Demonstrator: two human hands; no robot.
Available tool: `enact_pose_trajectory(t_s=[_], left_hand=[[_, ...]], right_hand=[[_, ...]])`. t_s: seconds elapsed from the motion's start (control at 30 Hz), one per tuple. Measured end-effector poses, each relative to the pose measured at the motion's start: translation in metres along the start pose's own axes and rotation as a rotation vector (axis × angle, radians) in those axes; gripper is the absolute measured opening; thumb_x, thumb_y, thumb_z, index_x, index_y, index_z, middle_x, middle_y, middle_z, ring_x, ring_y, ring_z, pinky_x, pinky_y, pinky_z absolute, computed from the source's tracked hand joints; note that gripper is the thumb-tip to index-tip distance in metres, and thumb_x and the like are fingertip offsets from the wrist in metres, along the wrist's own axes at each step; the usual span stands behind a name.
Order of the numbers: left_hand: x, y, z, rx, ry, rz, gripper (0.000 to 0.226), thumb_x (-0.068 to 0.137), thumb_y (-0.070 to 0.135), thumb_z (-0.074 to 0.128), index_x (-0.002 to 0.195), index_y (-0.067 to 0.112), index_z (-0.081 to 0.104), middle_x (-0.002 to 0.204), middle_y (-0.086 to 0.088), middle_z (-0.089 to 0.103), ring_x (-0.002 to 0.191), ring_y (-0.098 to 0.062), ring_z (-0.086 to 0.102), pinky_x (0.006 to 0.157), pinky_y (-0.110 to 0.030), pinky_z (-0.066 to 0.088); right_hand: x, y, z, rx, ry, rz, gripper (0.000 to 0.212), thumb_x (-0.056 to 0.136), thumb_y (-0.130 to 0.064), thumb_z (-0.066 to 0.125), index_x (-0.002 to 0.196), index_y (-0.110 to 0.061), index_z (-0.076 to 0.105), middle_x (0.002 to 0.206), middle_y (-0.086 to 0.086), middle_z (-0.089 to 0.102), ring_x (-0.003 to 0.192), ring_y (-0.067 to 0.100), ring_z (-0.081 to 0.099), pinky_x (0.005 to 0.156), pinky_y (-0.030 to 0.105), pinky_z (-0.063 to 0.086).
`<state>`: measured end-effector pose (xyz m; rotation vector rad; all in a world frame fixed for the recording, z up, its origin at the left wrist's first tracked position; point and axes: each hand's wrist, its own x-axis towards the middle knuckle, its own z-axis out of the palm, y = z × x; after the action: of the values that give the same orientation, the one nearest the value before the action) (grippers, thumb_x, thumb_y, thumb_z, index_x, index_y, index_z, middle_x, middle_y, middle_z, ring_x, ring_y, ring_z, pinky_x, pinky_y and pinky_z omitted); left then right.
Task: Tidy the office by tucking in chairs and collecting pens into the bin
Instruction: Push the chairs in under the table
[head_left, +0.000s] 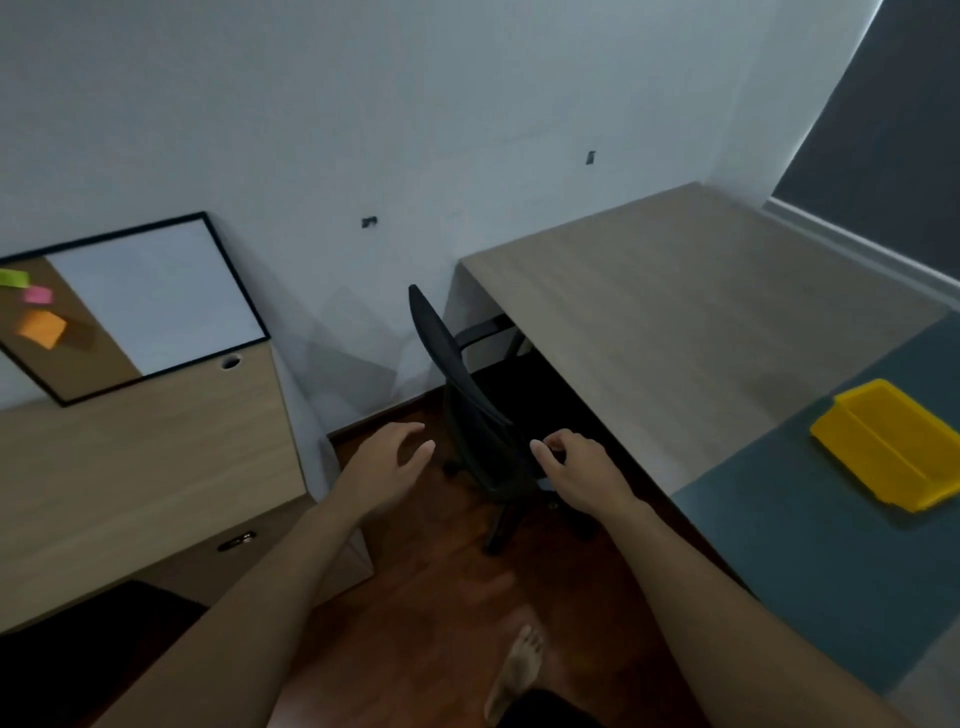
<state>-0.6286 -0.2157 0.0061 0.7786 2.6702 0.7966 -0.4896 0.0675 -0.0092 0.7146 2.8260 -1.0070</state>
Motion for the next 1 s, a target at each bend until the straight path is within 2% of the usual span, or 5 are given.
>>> enact_pose_trajectory(t_s=[0.6,0.73,0.87,0.93,1.0], left_hand=[[0.229,-0.021,-0.013,0.016,-0.111,0.055,0.055,0.109,0.055,0.044,0.153,0.024,0.052,0.156,0.002,0.054,0.143,-0.015,0.050,0.120,-0.036,0.041],[0.290,-0.043,0.004,0.117,-0.221,0.222,0.057,0.110,0.055,0.040,0.153,0.020,0.052,0.161,0.000,0.050,0.159,-0.016,0.029,0.129,-0.038,0.025],[0.348,-0.076,0.013,0.430,-0.336,0.498,0.062,0.109,0.054,0.025,0.145,0.021,0.063,0.149,0.003,0.063,0.159,-0.019,0.032,0.134,-0.043,0.007],[0.377,-0.089,0.011,0.538,-0.351,0.645,0.060,0.109,0.053,0.025,0.133,0.026,0.073,0.139,0.007,0.071,0.150,-0.018,0.047,0.133,-0.042,0.014],[0.405,-0.091,0.006,0.580,-0.394,0.743,0.058,0.109,0.054,0.028,0.122,0.029,0.078,0.128,0.008,0.076,0.128,-0.016,0.065,0.120,-0.039,0.041]], right_hand=[[0.181,-0.029,0.046,0.006,-0.135,-0.009,0.068,0.100,-0.075,0.033,0.138,-0.023,0.055,0.128,0.001,0.062,0.112,0.022,0.061,0.094,0.045,0.056],[0.200,-0.034,0.069,0.080,-0.115,0.102,0.064,0.104,-0.069,0.030,0.140,-0.022,0.055,0.133,0.003,0.061,0.118,0.024,0.059,0.097,0.045,0.053],[0.216,-0.049,0.091,0.158,-0.087,0.212,0.062,0.105,-0.068,0.027,0.134,-0.023,0.058,0.126,0.004,0.063,0.113,0.025,0.061,0.096,0.048,0.054],[0.220,-0.061,0.102,0.170,-0.091,0.264,0.063,0.104,-0.070,0.023,0.133,-0.025,0.057,0.124,0.003,0.062,0.112,0.026,0.061,0.098,0.050,0.053],[0.226,-0.074,0.109,0.131,-0.067,0.322,0.074,0.100,-0.077,0.013,0.136,-0.027,0.055,0.130,0.003,0.061,0.118,0.027,0.059,0.102,0.052,0.049]])
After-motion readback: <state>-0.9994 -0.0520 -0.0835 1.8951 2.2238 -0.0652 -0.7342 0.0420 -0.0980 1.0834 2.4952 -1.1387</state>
